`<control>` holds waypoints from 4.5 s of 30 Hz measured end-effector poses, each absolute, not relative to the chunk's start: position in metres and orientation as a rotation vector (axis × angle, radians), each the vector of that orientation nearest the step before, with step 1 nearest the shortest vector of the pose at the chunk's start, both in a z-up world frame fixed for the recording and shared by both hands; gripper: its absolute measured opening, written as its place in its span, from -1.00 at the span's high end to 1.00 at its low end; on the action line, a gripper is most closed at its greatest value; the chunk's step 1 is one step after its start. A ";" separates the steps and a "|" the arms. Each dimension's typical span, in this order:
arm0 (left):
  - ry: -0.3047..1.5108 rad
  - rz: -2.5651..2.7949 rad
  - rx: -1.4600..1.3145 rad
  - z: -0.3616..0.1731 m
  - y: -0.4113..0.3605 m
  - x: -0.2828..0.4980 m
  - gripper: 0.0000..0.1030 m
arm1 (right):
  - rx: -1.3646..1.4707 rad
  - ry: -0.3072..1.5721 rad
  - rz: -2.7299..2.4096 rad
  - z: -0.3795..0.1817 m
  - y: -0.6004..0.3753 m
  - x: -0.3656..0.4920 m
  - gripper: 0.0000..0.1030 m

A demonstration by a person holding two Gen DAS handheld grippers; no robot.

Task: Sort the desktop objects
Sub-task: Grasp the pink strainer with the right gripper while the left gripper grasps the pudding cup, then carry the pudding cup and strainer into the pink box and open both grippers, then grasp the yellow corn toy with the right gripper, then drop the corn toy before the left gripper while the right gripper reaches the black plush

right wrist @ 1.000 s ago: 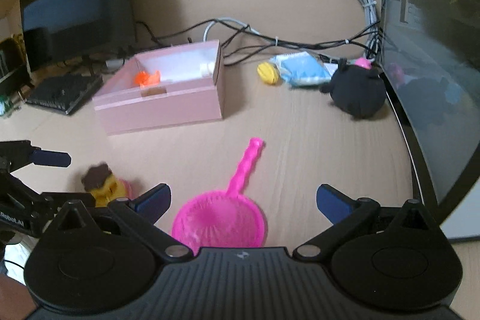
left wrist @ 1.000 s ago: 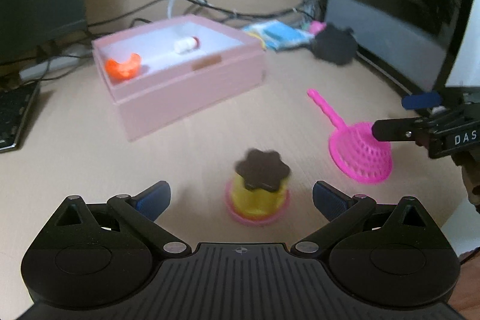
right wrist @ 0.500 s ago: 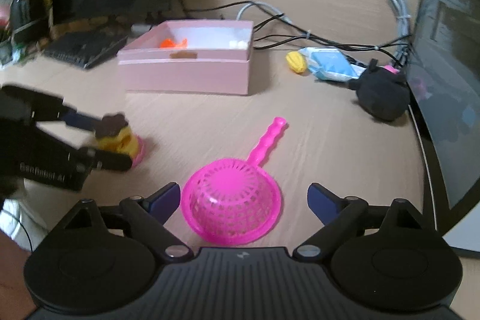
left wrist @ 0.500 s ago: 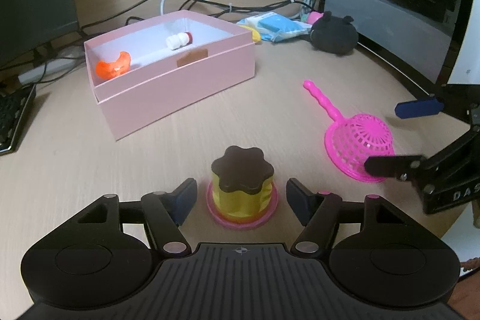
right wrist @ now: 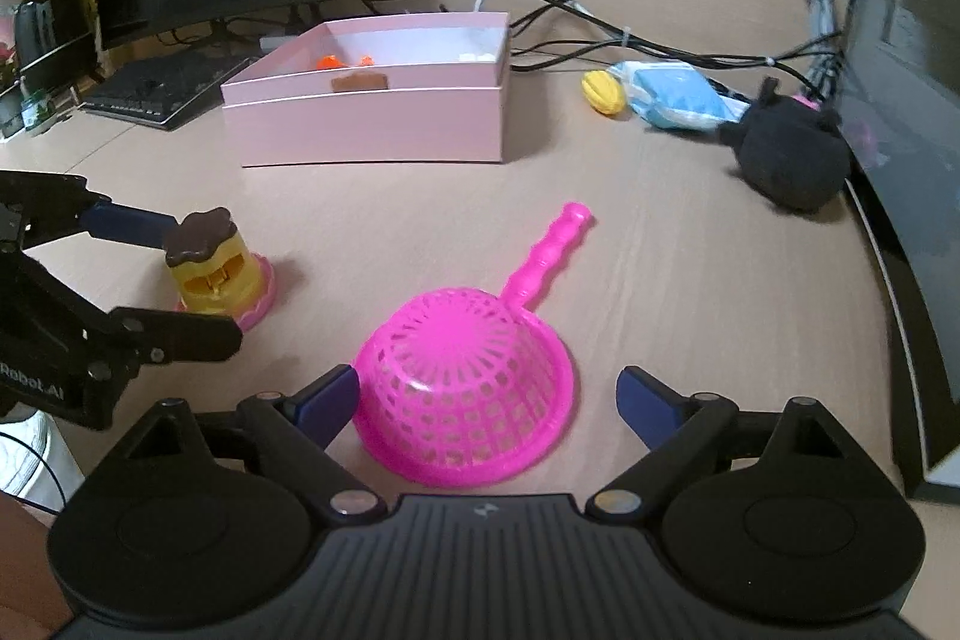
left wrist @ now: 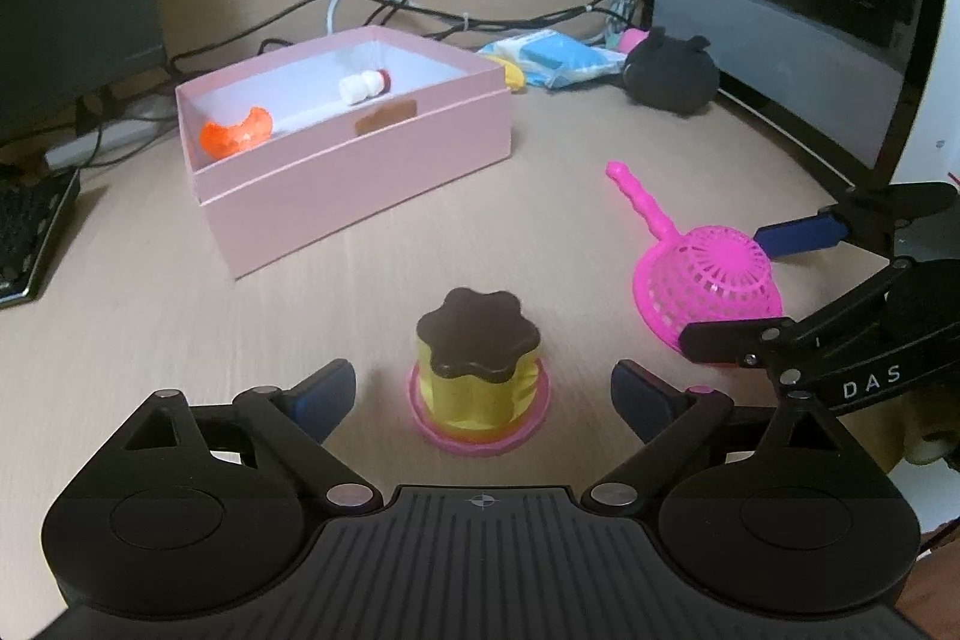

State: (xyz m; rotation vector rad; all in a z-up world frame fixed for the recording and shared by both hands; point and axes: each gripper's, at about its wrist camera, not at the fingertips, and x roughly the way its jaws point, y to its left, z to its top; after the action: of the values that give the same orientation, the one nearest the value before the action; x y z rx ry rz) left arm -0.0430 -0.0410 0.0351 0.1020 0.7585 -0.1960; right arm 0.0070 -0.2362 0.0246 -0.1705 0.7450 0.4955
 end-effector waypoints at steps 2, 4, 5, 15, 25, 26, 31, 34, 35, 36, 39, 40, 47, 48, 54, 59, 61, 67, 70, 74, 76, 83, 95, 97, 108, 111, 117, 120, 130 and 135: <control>0.769 -0.192 0.092 0.034 -0.039 -0.042 -0.76 | -0.173 0.746 0.506 0.024 -0.233 0.009 -0.84; 0.782 -0.193 0.087 0.032 -0.038 -0.040 -0.69 | -0.172 0.749 0.513 0.025 -0.232 0.010 -0.84; 0.788 -0.194 0.084 0.032 -0.037 -0.039 -0.65 | -0.166 0.755 0.514 0.025 -0.232 0.011 -0.84; 0.790 -0.180 0.087 0.027 -0.040 -0.036 -0.59 | -0.187 0.752 0.546 0.023 -0.222 0.010 -0.87; 0.782 -0.189 0.099 0.027 -0.040 -0.035 -0.41 | -0.210 0.730 0.491 0.036 -0.231 0.007 -0.62; 0.776 -0.191 0.104 0.028 -0.041 -0.035 -0.18 | -0.210 0.727 0.493 0.039 -0.232 0.006 -0.62; 0.789 -0.235 0.123 0.030 -0.043 -0.036 -0.17 | -0.242 0.708 0.519 0.056 -0.237 -0.004 -0.62; 0.767 -0.263 0.149 0.039 -0.043 -0.044 -0.17 | -0.261 0.684 0.549 0.071 -0.239 -0.009 -0.62; 0.753 -0.265 0.155 0.044 -0.042 -0.046 -0.17 | -0.269 0.668 0.557 0.077 -0.240 -0.010 -0.62; 0.730 -0.265 0.155 0.053 -0.039 -0.049 -0.17 | -0.282 0.638 0.565 0.086 -0.240 -0.011 -0.62; 0.649 -0.245 0.132 0.083 -0.025 -0.048 -0.18 | -0.319 0.522 0.571 0.118 -0.239 -0.014 -0.62; 0.615 -0.232 0.127 0.094 -0.020 -0.047 -0.18 | -0.322 0.483 0.574 0.129 -0.239 -0.013 -0.62; 0.444 -0.144 0.067 0.149 0.008 -0.010 -0.18 | -0.356 0.259 0.663 0.186 -0.213 0.005 -0.62; 0.443 -0.140 0.064 0.150 0.011 -0.002 -0.18 | -0.369 0.246 0.675 0.186 -0.207 0.011 -0.62; 0.468 -0.110 -0.003 0.152 0.038 0.058 -0.18 | -0.426 0.285 0.717 0.162 -0.154 0.075 -0.62; 0.490 -0.052 -0.052 0.147 0.065 0.108 -0.31 | -0.452 0.387 0.675 0.126 -0.105 0.138 -0.64; 0.504 -0.054 -0.075 0.142 0.075 0.105 -0.52 | -0.414 0.459 0.668 0.112 -0.101 0.153 -0.64; 0.614 -0.077 -0.084 0.102 0.087 0.057 -0.85 | -0.136 0.603 0.595 0.090 -0.136 0.161 -0.83; 0.699 -0.098 -0.140 0.077 0.087 0.047 -0.86 | 0.006 0.681 0.553 0.078 -0.151 0.173 -0.86; 0.754 -0.118 -0.164 0.059 0.091 0.048 -0.86 | 0.185 0.787 0.566 0.061 -0.159 0.189 -0.87; 0.746 -0.139 -0.153 0.059 0.090 0.056 -0.87 | 0.219 0.788 0.569 0.059 -0.153 0.192 -0.92; 0.723 -0.083 -0.120 0.056 0.113 0.066 -0.92 | 0.190 0.765 0.637 0.056 -0.104 0.191 -0.93; 0.715 -0.037 -0.133 0.061 0.134 0.060 -0.95 | 0.113 0.655 0.591 0.073 -0.097 0.199 -0.93; 0.723 -0.016 -0.145 0.062 0.135 0.054 -0.96 | 0.014 0.593 0.449 0.075 -0.113 0.201 -0.89; 0.783 -0.133 -0.038 0.050 0.067 0.029 -0.97 | -0.338 0.663 0.180 0.026 -0.137 0.252 0.44; 0.770 -0.155 0.039 0.048 0.050 0.021 -0.98 | -0.276 0.656 0.245 0.039 -0.144 0.226 0.45; 0.778 -0.183 0.100 0.042 0.028 0.001 -0.98 | -0.248 0.739 0.503 0.056 -0.154 0.136 0.44; 0.790 -0.188 0.096 0.038 0.022 -0.006 -0.98 | -0.250 0.725 0.699 0.067 -0.146 0.090 0.44; 0.795 -0.140 0.125 0.036 0.009 -0.016 -0.98 | -0.458 0.501 0.257 0.070 -0.169 0.105 -0.49; 0.804 -0.134 0.119 0.036 0.009 -0.023 -0.98 | -0.589 0.566 -0.100 0.037 -0.204 0.167 -0.52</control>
State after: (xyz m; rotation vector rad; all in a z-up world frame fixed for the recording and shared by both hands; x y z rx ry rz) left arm -0.0226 0.0091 0.0363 0.1194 0.8039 -0.1341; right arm 0.1665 -0.2040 0.0370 -0.5888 0.5657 -0.1004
